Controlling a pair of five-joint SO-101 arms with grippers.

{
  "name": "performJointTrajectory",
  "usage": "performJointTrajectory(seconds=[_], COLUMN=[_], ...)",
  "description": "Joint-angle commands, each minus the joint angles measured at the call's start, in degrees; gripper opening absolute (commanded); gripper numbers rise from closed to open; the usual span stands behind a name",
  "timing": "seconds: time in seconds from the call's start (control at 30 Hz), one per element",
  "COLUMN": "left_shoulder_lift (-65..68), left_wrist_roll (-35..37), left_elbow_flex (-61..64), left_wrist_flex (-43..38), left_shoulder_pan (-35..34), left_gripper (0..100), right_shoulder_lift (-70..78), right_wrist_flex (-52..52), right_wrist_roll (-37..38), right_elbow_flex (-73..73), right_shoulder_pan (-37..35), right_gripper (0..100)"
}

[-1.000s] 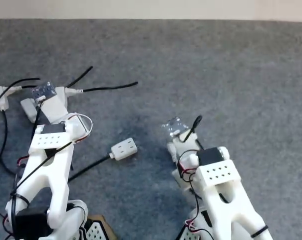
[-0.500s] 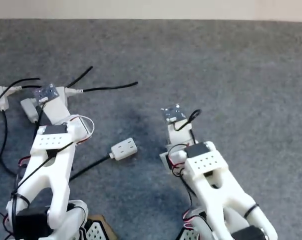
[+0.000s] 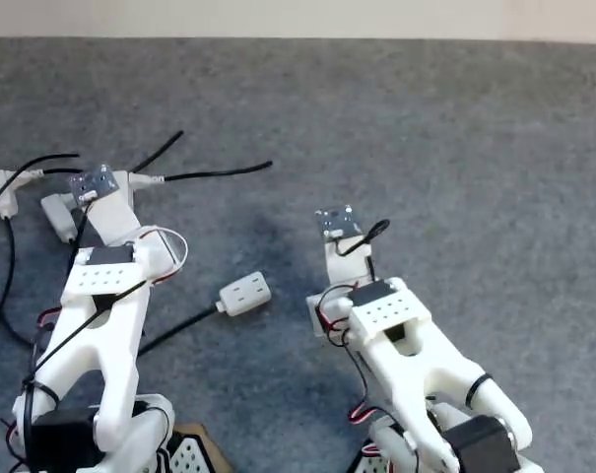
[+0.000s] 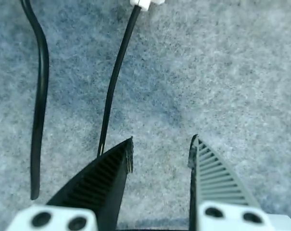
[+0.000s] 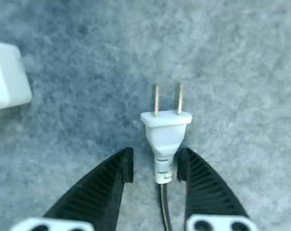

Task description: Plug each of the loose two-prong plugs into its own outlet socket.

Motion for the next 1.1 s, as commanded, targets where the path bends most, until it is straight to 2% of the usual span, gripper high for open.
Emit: performJointTrajectory(seconds=[0.0,0.1,0.23,0.37,0.67,0.77,1.07], left_shoulder_lift=[-1.7,-1.7,-1.7,-1.7,-1.7,-1.7,-1.7], left_wrist_roll=[0.5,0.5,0.5,0.5,0.5,0.5,0.5], left_elbow_flex=[-0.2,-0.2,-0.2,-0.2,-0.2,-0.2,-0.2], left_wrist_flex=[-0.9,-0.9,-0.9,-0.9,-0.9,-0.9,-0.9], left_shoulder_pan=[0.6,0.6,0.6,0.6,0.6,0.6,0.6], left_gripper=[20,20,20,20,20,20,20], right_shoulder_lift=[2.1,2.1,2.1,2.0,2.4,2.4,2.5], right_wrist_flex=[-1.2,-1.0,-0.8,3.0,3.6,4.2,5.2], right_wrist_roll=[-0.4,-0.4,-0.4,-0.4,-0.2,3.4,4.0], right_elbow_flex=[-1.8,-1.6,-1.5,-2.0,-1.7,-1.8,-1.5], right_shoulder_pan=[-0.8,-0.5,3.0,5.9,5.8,5.8,5.8], right_gripper=[12.3,11.1,0.0,0.4,0.7,0.7,0.6])
